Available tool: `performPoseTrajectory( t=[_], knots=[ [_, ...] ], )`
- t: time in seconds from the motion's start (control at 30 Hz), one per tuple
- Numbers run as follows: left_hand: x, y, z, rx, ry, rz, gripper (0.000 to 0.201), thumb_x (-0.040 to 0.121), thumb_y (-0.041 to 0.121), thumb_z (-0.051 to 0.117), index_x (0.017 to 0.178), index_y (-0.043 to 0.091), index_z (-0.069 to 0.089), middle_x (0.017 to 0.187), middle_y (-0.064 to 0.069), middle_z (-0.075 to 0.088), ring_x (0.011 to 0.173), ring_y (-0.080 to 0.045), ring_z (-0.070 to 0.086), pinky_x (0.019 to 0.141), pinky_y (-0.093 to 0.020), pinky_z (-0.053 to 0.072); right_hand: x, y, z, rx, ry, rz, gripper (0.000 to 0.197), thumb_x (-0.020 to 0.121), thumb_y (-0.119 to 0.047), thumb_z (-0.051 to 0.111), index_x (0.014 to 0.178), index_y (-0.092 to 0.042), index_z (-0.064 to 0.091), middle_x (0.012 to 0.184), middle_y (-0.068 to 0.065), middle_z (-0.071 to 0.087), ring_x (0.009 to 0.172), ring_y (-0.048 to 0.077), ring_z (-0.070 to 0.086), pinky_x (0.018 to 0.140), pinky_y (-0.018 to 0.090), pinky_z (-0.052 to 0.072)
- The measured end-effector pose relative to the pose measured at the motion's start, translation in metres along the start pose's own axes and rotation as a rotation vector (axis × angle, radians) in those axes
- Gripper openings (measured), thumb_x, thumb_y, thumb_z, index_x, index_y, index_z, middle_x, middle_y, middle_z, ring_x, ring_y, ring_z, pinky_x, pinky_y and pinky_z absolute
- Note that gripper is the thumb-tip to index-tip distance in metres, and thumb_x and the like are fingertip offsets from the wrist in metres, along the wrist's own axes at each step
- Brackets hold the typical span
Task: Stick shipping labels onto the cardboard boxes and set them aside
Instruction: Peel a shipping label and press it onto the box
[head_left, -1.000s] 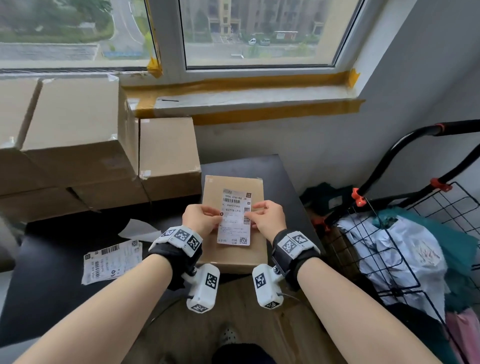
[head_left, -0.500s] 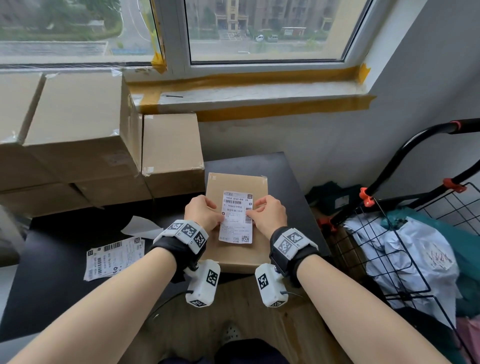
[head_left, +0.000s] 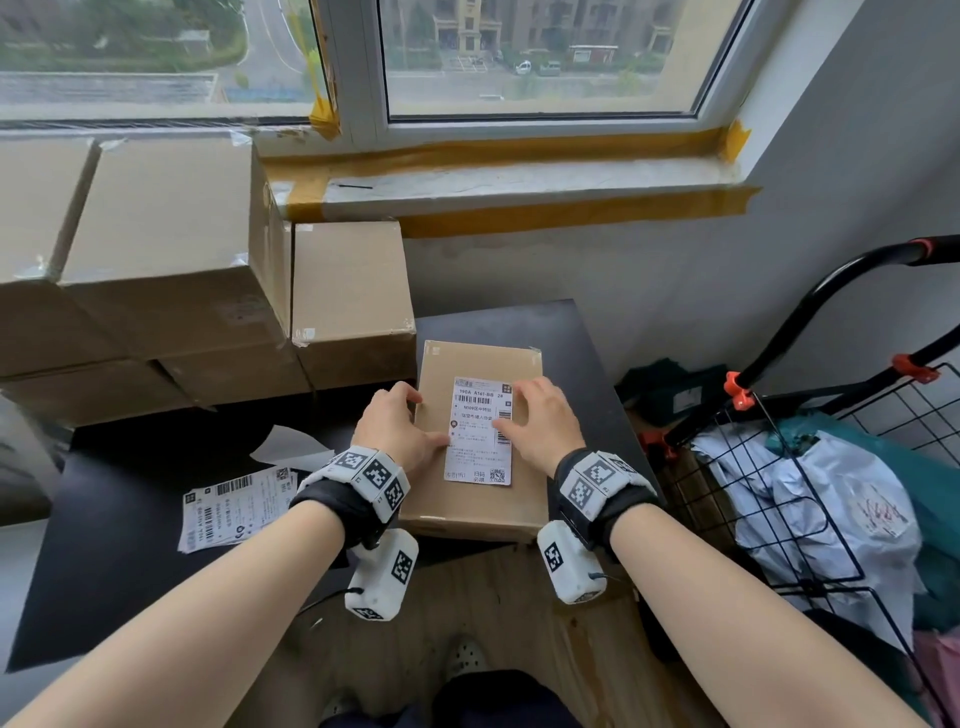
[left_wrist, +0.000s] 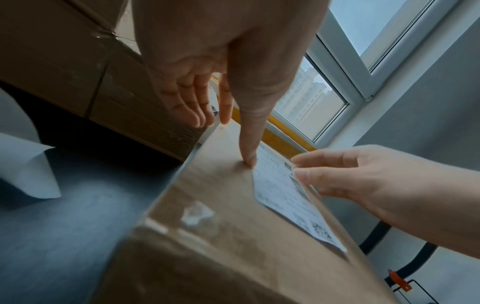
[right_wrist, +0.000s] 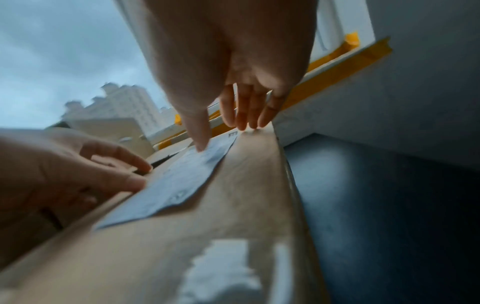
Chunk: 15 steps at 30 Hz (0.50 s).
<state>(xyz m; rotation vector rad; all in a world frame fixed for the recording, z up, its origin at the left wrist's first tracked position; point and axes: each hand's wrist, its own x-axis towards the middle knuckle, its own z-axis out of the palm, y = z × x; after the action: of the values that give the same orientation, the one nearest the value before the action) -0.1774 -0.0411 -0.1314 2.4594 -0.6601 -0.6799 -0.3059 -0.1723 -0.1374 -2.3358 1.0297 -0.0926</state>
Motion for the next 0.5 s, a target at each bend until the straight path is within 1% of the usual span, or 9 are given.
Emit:
performPoseTrajectory(
  t=[0.03,0.07,0.1,0.13,0.17,0.23,0.33,0.37,0.5],
  knots=[
    [0.000,-0.003,-0.001,-0.008,-0.002,0.015,0.062,0.064,0.036,0.081,0.117,0.024,0.052,0.114,-0.001,0.056,0.103,-0.019,0.056,0.088,-0.033,0.048,-0.001,-0.001,0.000,-0.065,-0.071,-0.074,0.059,0.089,-0.034,0.059,0.140,-0.013,0.038,0.146,0.002,0.038,0.137,0.021,0.032,0.110,0.035,0.029],
    [-0.001,-0.005,-0.003,-0.026,-0.010,0.026,0.064,0.065,0.034,0.081,0.121,0.024,0.051,0.118,-0.001,0.056,0.105,-0.019,0.056,0.089,-0.032,0.046,-0.002,-0.001,0.001,-0.143,-0.150,-0.124,0.064,0.092,-0.036,0.053,0.146,-0.012,0.027,0.156,0.001,0.023,0.145,0.020,0.017,0.117,0.035,0.019],
    [-0.002,-0.008,-0.004,-0.051,-0.023,0.034,0.067,0.066,0.030,0.081,0.125,0.024,0.050,0.120,-0.001,0.057,0.106,-0.018,0.056,0.089,-0.032,0.046,-0.003,-0.001,0.002,-0.222,-0.216,-0.151,0.068,0.095,-0.039,0.047,0.150,-0.013,0.016,0.159,0.001,0.009,0.147,0.017,0.005,0.120,0.035,0.009],
    [-0.002,-0.010,-0.005,-0.077,-0.041,0.044,0.071,0.067,0.027,0.081,0.130,0.024,0.047,0.122,0.000,0.058,0.104,-0.018,0.057,0.090,-0.031,0.046,-0.004,-0.001,0.003,-0.287,-0.256,-0.161,0.070,0.096,-0.041,0.041,0.151,-0.013,0.008,0.160,0.000,0.001,0.147,0.015,-0.002,0.120,0.034,0.003],
    [-0.003,-0.012,-0.005,-0.101,-0.064,0.050,0.075,0.068,0.024,0.081,0.133,0.024,0.045,0.123,0.000,0.059,0.100,-0.016,0.058,0.090,-0.031,0.047,-0.004,-0.001,0.005,-0.333,-0.279,-0.162,0.070,0.097,-0.043,0.037,0.151,-0.013,0.003,0.160,0.000,-0.004,0.147,0.013,-0.006,0.120,0.033,-0.001],
    [-0.001,-0.017,-0.003,-0.139,-0.109,0.047,0.076,0.067,0.020,0.082,0.134,0.019,0.047,0.126,-0.001,0.060,0.098,-0.015,0.060,0.092,-0.030,0.047,-0.005,-0.005,0.008,-0.373,-0.299,-0.160,0.070,0.098,-0.045,0.032,0.151,-0.014,-0.002,0.160,0.000,-0.008,0.147,0.012,-0.007,0.119,0.032,-0.004],
    [0.002,-0.024,0.000,-0.229,-0.166,0.018,0.073,0.066,0.018,0.083,0.131,0.013,0.052,0.129,-0.003,0.060,0.116,-0.016,0.057,0.103,-0.032,0.043,0.000,-0.016,0.013,-0.390,-0.325,-0.183,0.067,0.099,-0.043,0.028,0.150,-0.013,-0.002,0.160,0.000,-0.008,0.147,0.013,-0.005,0.120,0.033,-0.003],
    [0.004,-0.025,0.001,-0.257,-0.178,0.007,0.073,0.065,0.017,0.084,0.131,0.012,0.053,0.129,-0.003,0.060,0.119,-0.016,0.056,0.105,-0.033,0.042,0.003,-0.021,0.015,-0.389,-0.334,-0.195,0.066,0.099,-0.042,0.027,0.151,-0.013,-0.002,0.160,0.000,-0.007,0.147,0.013,-0.004,0.121,0.034,-0.002],
    [0.008,-0.031,0.005,-0.329,-0.199,0.002,0.073,0.065,0.015,0.083,0.132,0.012,0.053,0.129,-0.002,0.061,0.119,-0.014,0.056,0.106,-0.038,0.043,0.014,-0.038,0.022,-0.318,-0.364,-0.204,0.062,0.100,-0.039,0.028,0.151,-0.014,0.001,0.160,-0.002,-0.005,0.147,0.013,-0.001,0.120,0.033,0.004]
  ],
)
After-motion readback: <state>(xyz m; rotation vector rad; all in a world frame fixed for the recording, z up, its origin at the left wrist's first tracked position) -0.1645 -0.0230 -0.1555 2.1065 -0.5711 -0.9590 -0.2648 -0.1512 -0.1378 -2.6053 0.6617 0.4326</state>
